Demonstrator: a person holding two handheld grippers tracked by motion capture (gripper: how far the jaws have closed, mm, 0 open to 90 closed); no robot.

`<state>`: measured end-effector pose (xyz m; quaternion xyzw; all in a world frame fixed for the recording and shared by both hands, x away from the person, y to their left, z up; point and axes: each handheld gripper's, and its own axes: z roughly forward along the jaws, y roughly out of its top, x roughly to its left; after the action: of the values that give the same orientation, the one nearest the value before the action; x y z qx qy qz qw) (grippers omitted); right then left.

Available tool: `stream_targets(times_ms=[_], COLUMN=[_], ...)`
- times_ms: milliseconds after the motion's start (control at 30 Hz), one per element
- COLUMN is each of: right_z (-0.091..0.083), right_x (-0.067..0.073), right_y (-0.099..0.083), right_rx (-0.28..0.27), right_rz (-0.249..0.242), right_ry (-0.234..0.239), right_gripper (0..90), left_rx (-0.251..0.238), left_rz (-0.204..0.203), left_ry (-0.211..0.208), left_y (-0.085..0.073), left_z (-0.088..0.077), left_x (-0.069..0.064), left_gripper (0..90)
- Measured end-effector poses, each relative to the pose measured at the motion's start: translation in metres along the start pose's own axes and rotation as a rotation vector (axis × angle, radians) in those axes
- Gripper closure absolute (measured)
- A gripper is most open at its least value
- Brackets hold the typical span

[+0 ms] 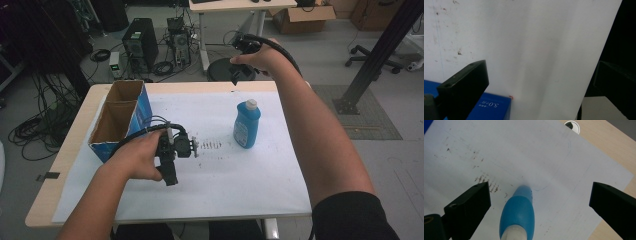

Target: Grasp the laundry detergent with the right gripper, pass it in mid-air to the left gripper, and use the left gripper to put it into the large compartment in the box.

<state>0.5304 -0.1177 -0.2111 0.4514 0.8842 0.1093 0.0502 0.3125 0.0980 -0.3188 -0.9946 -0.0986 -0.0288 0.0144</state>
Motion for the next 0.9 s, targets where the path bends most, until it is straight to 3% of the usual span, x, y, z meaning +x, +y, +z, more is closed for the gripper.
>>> stream_targets(times_ms=[367,900], right_z=[-0.003,-0.019], right_x=[0.0,-0.002], right_y=[-0.002,-0.026], right_rx=[-0.01,-0.048], right_rz=[-0.007,-0.009], right_ry=[-0.004,-0.011], right_gripper=[3.7,3.8], left_rx=[0.006,0.002], left_rz=[-0.01,0.011], left_ry=[0.004,0.02], left_y=[-0.002,0.003], left_z=[-0.003,-0.01], left_x=[-0.003,-0.009], left_gripper=[0.2,0.2])
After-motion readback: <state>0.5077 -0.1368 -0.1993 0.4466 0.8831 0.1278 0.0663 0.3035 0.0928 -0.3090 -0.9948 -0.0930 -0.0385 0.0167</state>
